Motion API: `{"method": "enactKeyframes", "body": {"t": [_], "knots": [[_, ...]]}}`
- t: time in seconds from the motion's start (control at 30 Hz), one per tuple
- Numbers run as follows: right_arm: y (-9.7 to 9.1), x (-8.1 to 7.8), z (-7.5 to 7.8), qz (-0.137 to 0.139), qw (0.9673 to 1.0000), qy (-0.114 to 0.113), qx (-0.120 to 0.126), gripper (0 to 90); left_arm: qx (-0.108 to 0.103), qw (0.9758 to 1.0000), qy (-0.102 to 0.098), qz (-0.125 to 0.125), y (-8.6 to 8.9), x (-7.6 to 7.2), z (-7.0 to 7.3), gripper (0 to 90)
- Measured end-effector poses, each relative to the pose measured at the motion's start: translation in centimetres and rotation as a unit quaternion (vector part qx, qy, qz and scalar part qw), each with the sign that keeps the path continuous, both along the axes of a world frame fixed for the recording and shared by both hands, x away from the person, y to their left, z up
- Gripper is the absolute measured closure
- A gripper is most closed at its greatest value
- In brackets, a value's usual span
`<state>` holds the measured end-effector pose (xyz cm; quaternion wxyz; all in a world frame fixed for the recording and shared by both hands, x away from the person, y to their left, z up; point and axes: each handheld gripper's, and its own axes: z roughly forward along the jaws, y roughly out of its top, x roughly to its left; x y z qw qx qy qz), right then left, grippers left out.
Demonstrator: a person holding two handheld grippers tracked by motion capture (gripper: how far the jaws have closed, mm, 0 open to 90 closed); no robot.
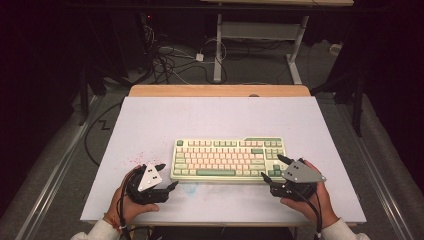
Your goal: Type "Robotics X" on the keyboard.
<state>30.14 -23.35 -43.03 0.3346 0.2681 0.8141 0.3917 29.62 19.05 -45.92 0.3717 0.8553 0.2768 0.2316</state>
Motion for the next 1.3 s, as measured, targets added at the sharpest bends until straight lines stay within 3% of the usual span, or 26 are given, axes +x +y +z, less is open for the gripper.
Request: {"method": "enactKeyframes", "body": {"t": [0.17,0.3,0.43,0.6,0.73,0.97,1.3], "knots": [[-0.6,-0.4,-0.5,-0.005,1.0000,0.003,-0.003,26.6,-0.012,0.9993,0.026,0.023,-0.4,0.5,0.2,35.1],[-0.8,-0.7,-0.8,-0.007,0.9999,0.006,-0.007,26.6,-0.017,0.9989,0.042,0.015,-0.8,1.0,0.3,43.5],[-1.0,-0.9,-1.1,-0.008,0.9998,0.012,-0.011,26.1,-0.017,0.9982,0.057,0.004,-1.2,1.5,0.3,58.2],[-1.1,-1.3,-1.3,-0.008,0.9997,0.019,-0.012,26.1,-0.014,0.9980,0.060,-0.011,-2.0,2.0,0.7,75.9],[-1.1,-1.4,-1.5,-0.007,0.9997,0.021,-0.014,26.1,-0.009,0.9979,0.060,-0.023,-2.7,2.5,1.0,84.9],[-1.0,-1.4,-1.6,-0.004,0.9996,0.021,-0.017,26.1,0.007,0.9969,0.067,-0.040,-3.9,3.2,1.5,87.4],[-0.9,-1.3,-1.8,0.000,0.9995,0.023,-0.021,26.1,0.010,0.9957,0.078,-0.050,-5.5,4.5,1.8,87.3]]}}
